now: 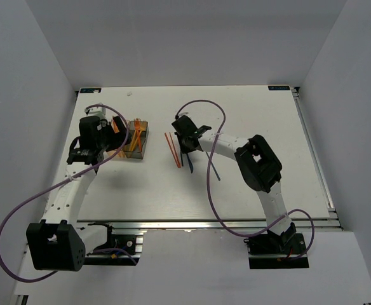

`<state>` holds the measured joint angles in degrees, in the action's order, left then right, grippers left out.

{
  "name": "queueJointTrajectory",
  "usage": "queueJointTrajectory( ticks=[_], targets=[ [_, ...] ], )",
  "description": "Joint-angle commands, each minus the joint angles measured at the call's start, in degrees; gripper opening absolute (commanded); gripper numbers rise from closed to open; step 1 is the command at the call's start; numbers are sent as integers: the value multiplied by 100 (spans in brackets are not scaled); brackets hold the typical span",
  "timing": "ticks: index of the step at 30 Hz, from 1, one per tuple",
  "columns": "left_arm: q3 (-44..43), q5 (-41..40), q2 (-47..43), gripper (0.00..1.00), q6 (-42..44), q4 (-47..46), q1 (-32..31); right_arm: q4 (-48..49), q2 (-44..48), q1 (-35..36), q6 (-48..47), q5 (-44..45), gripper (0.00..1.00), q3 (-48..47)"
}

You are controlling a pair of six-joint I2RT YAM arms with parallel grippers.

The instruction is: Sort the eating utensils into containers

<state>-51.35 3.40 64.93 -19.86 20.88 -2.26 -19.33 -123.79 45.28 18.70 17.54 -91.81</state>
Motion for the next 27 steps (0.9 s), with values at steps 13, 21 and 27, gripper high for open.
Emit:
queueJointTrajectory(
  ticks=[13, 21, 27],
  targets=[
    [29, 372, -68, 98, -71, -6, -29, -299, -268, -63, -121, -269, 22, -29],
    [20, 502, -103, 98, -334, -75, -29, -757, -463, -63, -288, 66, 6, -110],
    [450, 1215, -77, 98, -1353, -1223, -492, 253, 749, -221, 133, -726, 1, 733]
  ],
)
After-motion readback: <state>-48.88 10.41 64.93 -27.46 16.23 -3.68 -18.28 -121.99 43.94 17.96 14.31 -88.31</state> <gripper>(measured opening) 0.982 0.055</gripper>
